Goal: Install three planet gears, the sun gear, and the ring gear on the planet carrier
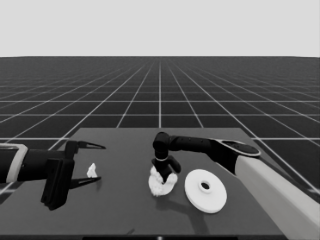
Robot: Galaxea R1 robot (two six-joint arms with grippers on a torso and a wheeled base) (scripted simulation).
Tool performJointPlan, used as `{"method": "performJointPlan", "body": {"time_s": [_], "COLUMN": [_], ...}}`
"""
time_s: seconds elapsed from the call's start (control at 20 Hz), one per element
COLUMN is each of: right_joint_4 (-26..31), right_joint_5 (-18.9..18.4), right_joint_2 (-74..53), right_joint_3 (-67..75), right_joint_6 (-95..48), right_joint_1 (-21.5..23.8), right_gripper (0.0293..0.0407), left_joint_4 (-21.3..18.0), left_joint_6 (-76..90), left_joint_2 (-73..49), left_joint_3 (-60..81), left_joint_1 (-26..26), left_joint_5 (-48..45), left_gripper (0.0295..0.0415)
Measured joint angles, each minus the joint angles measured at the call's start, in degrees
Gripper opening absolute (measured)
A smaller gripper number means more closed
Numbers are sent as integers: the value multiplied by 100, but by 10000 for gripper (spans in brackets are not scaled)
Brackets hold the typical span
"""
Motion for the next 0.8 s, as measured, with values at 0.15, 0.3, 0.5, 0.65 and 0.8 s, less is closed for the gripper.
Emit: {"method": "performJointPlan", "body": {"time_s": [0.15, 0.3, 0.5, 0.65, 0.8], "right_joint_4": [0, 0, 0, 1140, 1715], "right_joint_5": [0, 0, 1, -436, -443], "right_joint_2": [0, 0, 0, -176, -138], "right_joint_3": [0, 0, 0, 752, 638], "right_joint_6": [117, 141, 145, -3254, -5013], "right_joint_1": [0, 1, 1, 1195, 1868], "right_gripper": [369, 384, 385, 391, 385], "left_joint_4": [0, 0, 0, 0, 0], "left_joint_6": [0, 0, 0, 0, 0], "left_joint_2": [0, 0, 0, 0, 0], "left_joint_3": [0, 0, 0, 0, 0], "left_joint_1": [0, 0, 0, 0, 0], "left_joint_5": [0, 0, 0, 0, 0], "left_gripper": [385, 385, 385, 385, 385]}}
